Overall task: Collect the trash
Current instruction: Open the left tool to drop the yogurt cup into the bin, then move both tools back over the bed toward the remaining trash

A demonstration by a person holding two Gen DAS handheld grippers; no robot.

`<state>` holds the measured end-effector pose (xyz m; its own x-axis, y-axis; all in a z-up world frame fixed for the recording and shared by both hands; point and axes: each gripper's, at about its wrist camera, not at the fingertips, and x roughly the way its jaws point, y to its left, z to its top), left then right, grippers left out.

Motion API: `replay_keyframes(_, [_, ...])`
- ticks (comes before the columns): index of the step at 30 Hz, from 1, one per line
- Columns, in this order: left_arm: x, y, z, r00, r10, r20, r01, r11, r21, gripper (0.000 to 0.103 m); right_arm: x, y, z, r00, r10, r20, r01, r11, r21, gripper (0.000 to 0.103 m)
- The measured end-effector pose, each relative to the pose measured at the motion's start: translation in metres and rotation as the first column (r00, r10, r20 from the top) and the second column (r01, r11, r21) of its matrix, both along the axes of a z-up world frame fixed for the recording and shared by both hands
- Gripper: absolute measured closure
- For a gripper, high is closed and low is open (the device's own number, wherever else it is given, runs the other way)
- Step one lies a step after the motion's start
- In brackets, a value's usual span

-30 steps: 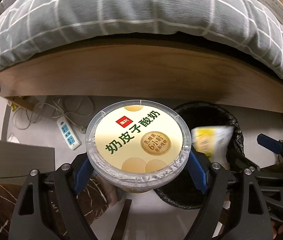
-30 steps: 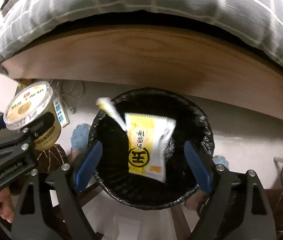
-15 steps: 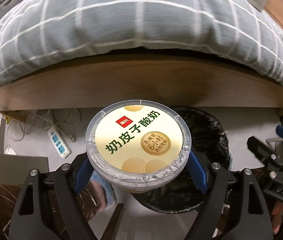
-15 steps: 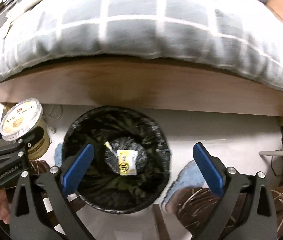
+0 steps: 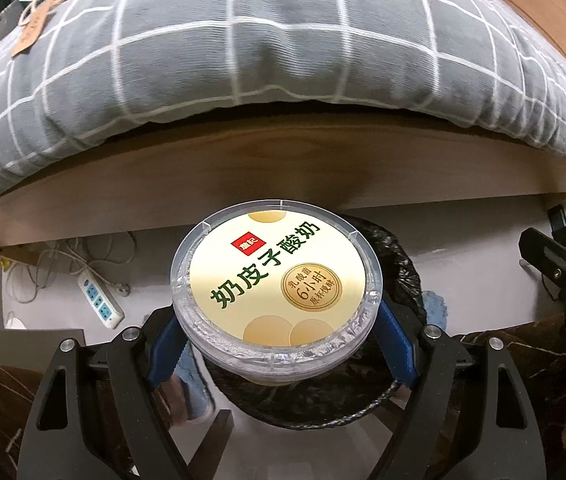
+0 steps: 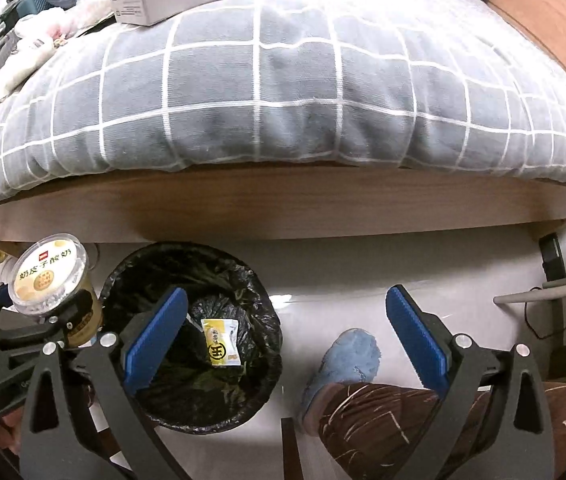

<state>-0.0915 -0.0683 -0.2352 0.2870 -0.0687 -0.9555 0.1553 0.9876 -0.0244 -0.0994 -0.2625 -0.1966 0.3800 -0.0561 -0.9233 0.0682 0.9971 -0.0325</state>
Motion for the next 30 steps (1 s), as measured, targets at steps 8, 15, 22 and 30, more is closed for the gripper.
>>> replay_keyframes(8, [-0.003,-0.004,0.0,0.999,-0.012,0.046,0.009,0.998,0.054,0.009,0.003,-0.001,-0.008,1.0,-0.007,-0.016,0.007,1.0,-0.001,0.008])
replay_keyframes(15, [-0.001,0.006,0.006,0.998,0.016,0.06,-0.019,0.998,0.059,0.006,0.005,0.012,-0.005,1.0,0.004,-0.013,-0.004,1.0,0.005,0.008])
replay_keyframes(22, [0.005,0.032,0.027,0.993,0.065,0.094,-0.069,0.996,0.049,0.006,0.012,0.029,0.011,0.999,0.019,0.027,-0.02,1.0,0.015,0.008])
replay_keyframes(30, [0.005,0.058,0.067,0.979,0.112,0.171,-0.118,0.993,0.023,0.006,0.015,0.048,0.043,0.993,0.057,0.102,-0.058,0.998,0.006,0.008])
